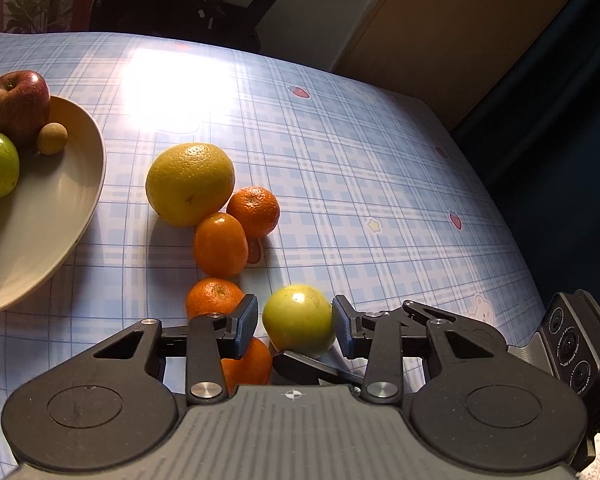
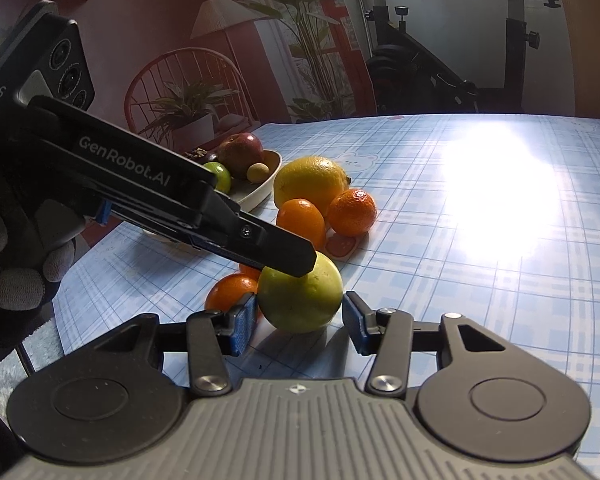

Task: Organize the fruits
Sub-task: 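Lift the pale apple and carry it toward the cream plate, then lower the pale apple onto the plate and open the right tool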

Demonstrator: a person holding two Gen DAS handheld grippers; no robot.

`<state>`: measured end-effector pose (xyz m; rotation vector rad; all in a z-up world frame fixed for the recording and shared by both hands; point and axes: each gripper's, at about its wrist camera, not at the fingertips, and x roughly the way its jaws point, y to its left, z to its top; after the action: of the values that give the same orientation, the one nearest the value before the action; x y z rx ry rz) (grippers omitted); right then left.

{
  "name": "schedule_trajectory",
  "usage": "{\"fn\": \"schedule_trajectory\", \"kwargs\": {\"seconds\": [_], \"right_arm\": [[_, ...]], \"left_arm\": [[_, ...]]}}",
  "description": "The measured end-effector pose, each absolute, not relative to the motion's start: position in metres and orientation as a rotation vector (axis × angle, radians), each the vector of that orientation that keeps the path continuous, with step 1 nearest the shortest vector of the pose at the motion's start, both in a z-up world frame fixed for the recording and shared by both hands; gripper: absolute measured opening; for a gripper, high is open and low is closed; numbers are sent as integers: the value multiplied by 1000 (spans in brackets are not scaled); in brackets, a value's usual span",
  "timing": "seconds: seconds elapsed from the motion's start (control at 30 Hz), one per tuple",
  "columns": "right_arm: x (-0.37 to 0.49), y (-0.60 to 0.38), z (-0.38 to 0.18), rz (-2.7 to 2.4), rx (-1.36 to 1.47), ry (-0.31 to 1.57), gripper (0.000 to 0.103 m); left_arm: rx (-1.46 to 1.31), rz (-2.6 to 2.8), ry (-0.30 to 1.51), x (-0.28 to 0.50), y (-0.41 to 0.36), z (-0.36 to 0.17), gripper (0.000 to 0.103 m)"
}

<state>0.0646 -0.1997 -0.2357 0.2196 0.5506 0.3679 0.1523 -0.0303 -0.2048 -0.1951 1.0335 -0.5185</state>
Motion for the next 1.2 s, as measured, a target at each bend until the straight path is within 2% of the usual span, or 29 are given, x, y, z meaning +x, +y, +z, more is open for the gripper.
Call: {"fn": "schedule_trajectory", "kwargs": {"seconds": [0.57, 0.8, 1.2], "right_arm": [[65, -205, -235, 362, 232, 557, 49], [65, -202, -212, 346, 167, 521, 49], [137, -134, -169, 432, 19, 550, 49]], "left_arm": [[-223, -526, 1023, 150, -29, -208, 38], [-239, -560, 959, 149, -26, -191, 38], [-368, -477, 859, 177, 54, -164, 38]]}}
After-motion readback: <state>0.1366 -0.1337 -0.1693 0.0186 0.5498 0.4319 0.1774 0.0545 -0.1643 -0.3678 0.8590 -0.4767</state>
